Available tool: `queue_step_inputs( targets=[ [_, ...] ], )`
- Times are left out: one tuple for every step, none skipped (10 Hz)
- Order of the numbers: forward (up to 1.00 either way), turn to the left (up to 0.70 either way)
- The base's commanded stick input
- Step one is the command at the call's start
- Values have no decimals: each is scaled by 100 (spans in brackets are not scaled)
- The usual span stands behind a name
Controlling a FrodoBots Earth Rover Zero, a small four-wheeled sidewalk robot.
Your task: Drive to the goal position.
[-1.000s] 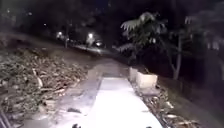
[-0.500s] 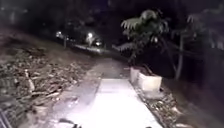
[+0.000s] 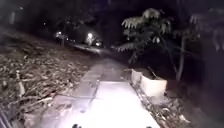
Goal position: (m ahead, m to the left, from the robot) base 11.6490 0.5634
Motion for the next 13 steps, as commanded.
queue_step_inputs(
  targets=[
    [45,0],
    [45,0],
    [45,0],
    [45,0],
    [45,0],
    [45,0],
    [45,0],
    [45,0],
    [45,0],
    [45,0],
    [45,0],
    [45,0],
    [45,0]
  ],
)
